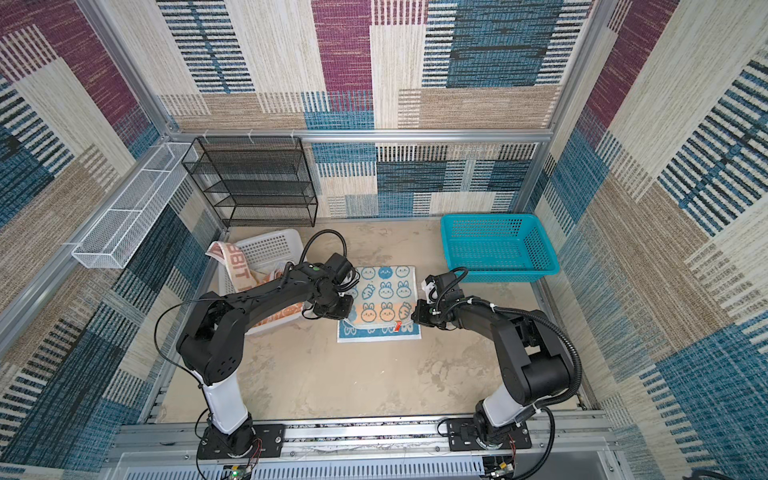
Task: Fold and stack the towels
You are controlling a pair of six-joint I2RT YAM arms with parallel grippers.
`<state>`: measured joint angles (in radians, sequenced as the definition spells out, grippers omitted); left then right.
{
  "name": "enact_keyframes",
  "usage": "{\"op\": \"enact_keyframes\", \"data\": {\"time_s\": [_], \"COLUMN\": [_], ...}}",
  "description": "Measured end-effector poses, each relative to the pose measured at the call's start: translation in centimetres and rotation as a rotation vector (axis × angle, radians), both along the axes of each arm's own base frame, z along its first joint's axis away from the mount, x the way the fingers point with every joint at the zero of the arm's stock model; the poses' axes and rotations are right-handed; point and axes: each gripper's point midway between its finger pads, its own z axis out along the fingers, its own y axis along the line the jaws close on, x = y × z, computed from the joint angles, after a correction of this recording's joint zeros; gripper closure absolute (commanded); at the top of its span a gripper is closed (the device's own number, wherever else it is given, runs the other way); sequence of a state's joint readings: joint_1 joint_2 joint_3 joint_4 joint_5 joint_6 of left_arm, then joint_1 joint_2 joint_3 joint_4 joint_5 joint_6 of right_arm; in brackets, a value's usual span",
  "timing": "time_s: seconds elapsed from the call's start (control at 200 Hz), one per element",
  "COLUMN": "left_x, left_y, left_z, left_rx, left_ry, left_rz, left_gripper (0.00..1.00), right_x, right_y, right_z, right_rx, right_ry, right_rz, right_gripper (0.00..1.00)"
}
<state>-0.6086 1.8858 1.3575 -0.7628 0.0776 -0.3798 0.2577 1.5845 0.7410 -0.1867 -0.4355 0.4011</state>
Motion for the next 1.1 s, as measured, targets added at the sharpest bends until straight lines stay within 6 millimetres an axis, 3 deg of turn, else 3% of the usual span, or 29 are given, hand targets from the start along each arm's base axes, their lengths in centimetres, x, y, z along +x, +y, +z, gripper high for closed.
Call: {"op": "enact_keyframes", "data": {"time_s": [0.1, 0.185, 0.386, 0.496, 0.621, 0.866, 0.952, 1.102], "left_x": [0.0, 0.4, 1.1, 0.5, -0.9, -4.3, -4.6, -4.4], "left_y": [0.0, -0.1, -0.7, -0.9, -1.0, -1.4, -1.1, -1.5], "left_z": [-1.0, -0.6, 3.8, 5.5, 5.1, 0.4, -0.9, -1.5], "left_rx": [0.014, 0.018, -0.048, -0.075, -0.070, -0.035, -0.019, -0.033], "left_ry": [0.017, 0.001, -0.095, -0.128, -0.114, -0.004, 0.019, 0.021], "left_rz": [0.002, 0.004, 0.007, 0.000, -0.011, -0.028, -0.013, -0.007], "left_gripper": [1.00, 1.00, 1.00, 1.00, 1.00, 1.00, 1.00, 1.00], "right_x": [1.2, 1.9, 2.5, 2.1, 0.4, -2.9, -3.1, -2.8], "right_y": [-0.1, -0.1, -0.3, -0.4, -0.7, -1.5, -1.5, -1.4], "right_z": [1.1, 2.3, 6.8, 7.8, 6.0, 0.9, 0.2, -0.1], "right_rx": [-0.005, -0.010, -0.008, -0.004, -0.011, -0.034, -0.034, -0.026], "right_ry": [-0.035, -0.067, -0.164, -0.180, -0.134, -0.007, 0.008, 0.004], "right_rz": [-0.004, -0.002, -0.002, -0.002, 0.002, -0.001, -0.005, -0.015], "right_gripper": [1.00, 1.00, 1.00, 1.00, 1.00, 1.00, 1.00, 1.00]}}
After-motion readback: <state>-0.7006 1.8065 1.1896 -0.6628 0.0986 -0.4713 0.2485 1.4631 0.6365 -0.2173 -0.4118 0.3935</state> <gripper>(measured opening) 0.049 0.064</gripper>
